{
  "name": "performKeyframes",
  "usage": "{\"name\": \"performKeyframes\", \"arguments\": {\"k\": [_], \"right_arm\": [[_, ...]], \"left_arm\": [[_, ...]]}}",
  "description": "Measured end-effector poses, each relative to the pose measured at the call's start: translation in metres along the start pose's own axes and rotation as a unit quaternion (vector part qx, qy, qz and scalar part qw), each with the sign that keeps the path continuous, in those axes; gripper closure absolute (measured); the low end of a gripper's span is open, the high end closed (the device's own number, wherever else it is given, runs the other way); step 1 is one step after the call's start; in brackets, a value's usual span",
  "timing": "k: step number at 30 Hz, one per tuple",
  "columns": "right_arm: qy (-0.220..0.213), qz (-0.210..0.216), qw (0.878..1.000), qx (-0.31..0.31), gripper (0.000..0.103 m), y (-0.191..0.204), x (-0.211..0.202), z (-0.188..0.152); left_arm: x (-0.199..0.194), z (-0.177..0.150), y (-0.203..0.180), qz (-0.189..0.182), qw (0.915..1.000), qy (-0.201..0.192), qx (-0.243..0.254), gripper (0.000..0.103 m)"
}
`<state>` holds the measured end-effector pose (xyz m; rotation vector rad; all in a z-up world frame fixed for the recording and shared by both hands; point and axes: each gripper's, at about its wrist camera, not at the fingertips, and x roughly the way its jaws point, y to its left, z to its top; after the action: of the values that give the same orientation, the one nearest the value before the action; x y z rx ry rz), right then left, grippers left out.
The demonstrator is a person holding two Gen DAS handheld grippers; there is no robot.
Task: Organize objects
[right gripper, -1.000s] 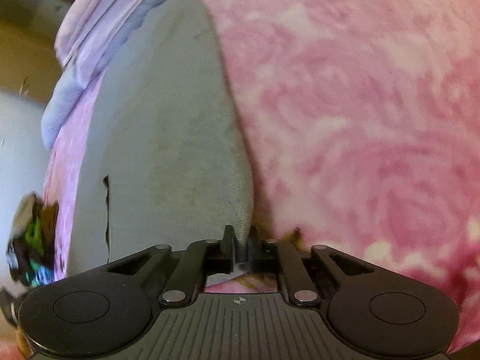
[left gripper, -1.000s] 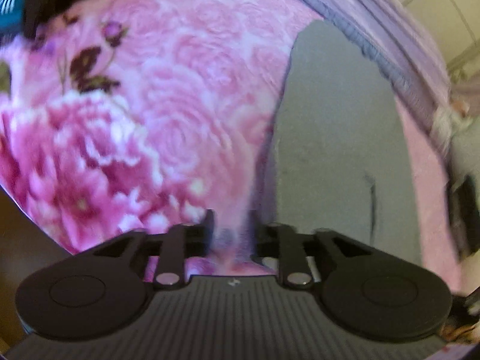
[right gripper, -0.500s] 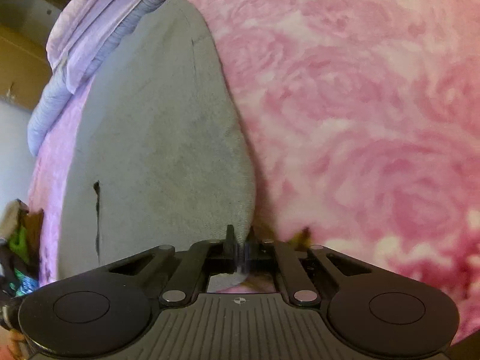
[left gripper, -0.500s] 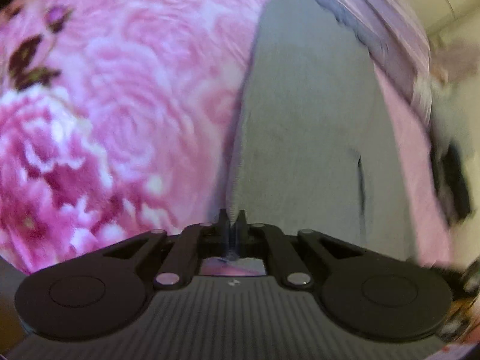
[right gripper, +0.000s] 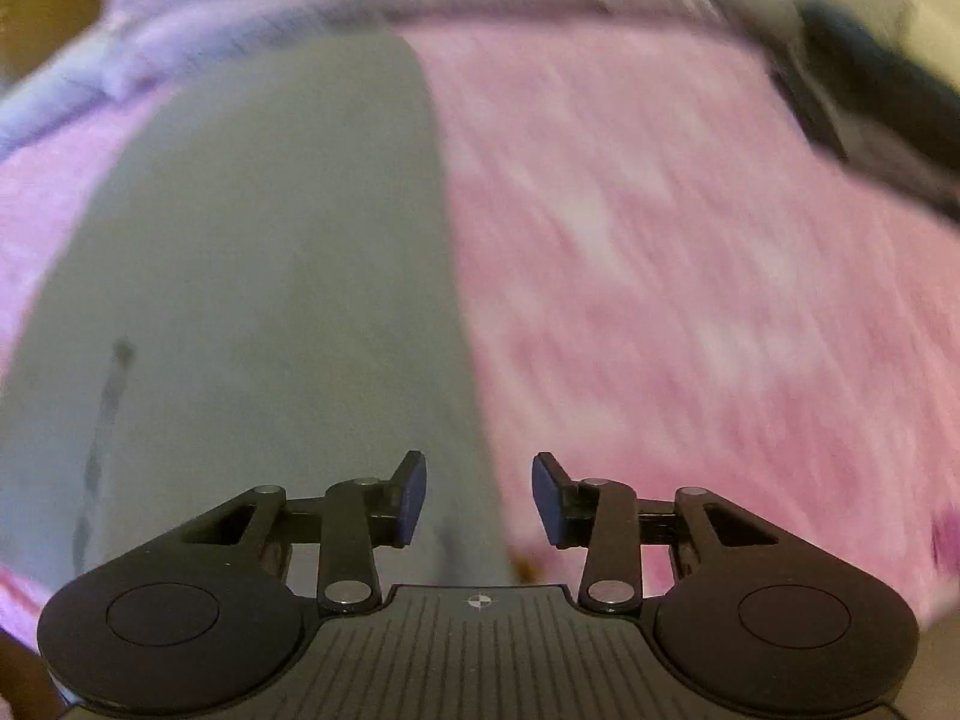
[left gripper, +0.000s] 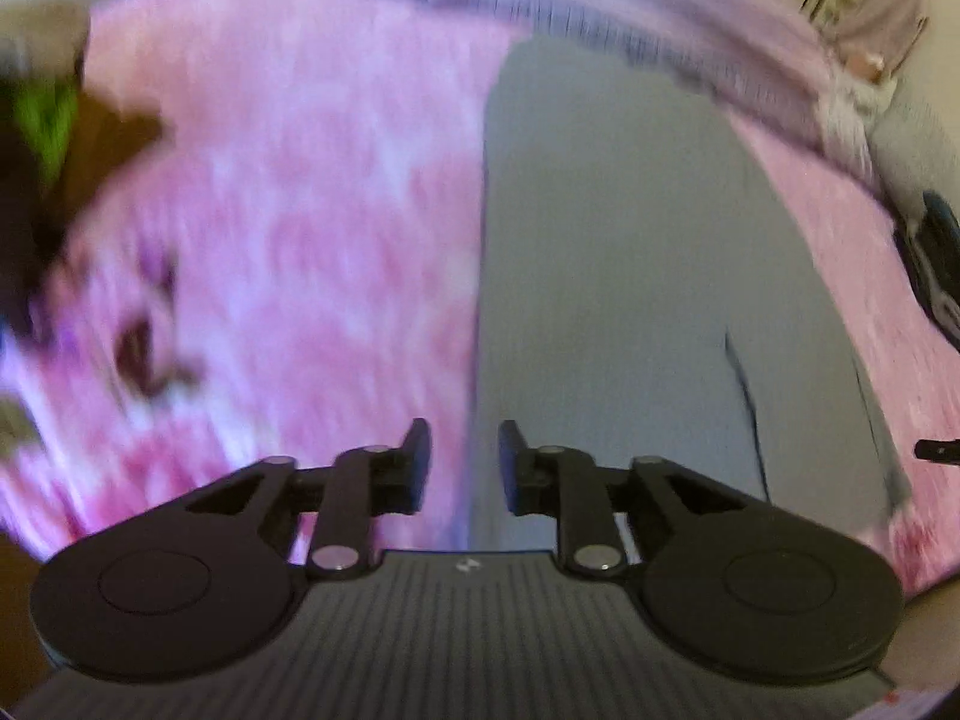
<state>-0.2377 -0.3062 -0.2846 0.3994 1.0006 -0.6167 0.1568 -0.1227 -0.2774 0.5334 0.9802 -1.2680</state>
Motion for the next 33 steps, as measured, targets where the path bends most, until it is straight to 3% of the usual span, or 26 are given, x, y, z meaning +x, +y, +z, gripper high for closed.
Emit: {"name": "performKeyframes", "arguments": {"k": [4, 6, 9, 12, 17, 21, 24, 28, 33], "right_arm": [[-0.036, 0.042, 0.997, -0.049, 0.066, 0.051, 0.029, 0.022], [-0.035, 0.035, 0.996, -0.075, 0.066, 0.073, 0.053, 0.024], [-0.021, 0.005, 0.995, -0.095, 0.066, 0.081, 0.083, 0.008], [-0.017, -0.007, 0.995, -0.095, 0.064, 0.076, 0.076, -0.025], [0.026, -0.027, 0.998, -0.05, 0.045, 0.059, 0.037, -0.09], [0.092, -0.012, 0.996, 0.0, 0.043, 0.048, 0.027, -0.097], [0.144, -0.006, 0.989, -0.029, 0.043, 0.056, 0.022, -0.092], [0.133, 0.044, 0.99, -0.026, 0.043, 0.051, -0.022, -0.081], [0.098, 0.094, 0.991, -0.008, 0.04, 0.044, -0.103, -0.062]], "left_arm": [[0.041, 0.032, -0.032, -0.018, 0.9985, -0.021, 0.048, 0.077], [0.07, 0.042, -0.048, -0.029, 0.9977, -0.02, 0.059, 0.075], [0.101, 0.039, -0.059, -0.014, 0.9967, 0.007, 0.079, 0.075], [0.103, 0.014, -0.061, -0.004, 0.9938, 0.046, 0.102, 0.075], [0.062, -0.051, -0.051, 0.019, 0.9904, 0.073, 0.116, 0.073], [0.036, -0.076, -0.055, 0.033, 0.9856, 0.131, 0.102, 0.073], [0.023, -0.078, -0.064, 0.046, 0.9815, 0.17, 0.076, 0.073], [-0.028, -0.069, -0.094, 0.053, 0.9865, 0.132, 0.081, 0.072], [-0.109, -0.046, -0.148, 0.057, 0.9922, 0.078, 0.079, 0.056]]}}
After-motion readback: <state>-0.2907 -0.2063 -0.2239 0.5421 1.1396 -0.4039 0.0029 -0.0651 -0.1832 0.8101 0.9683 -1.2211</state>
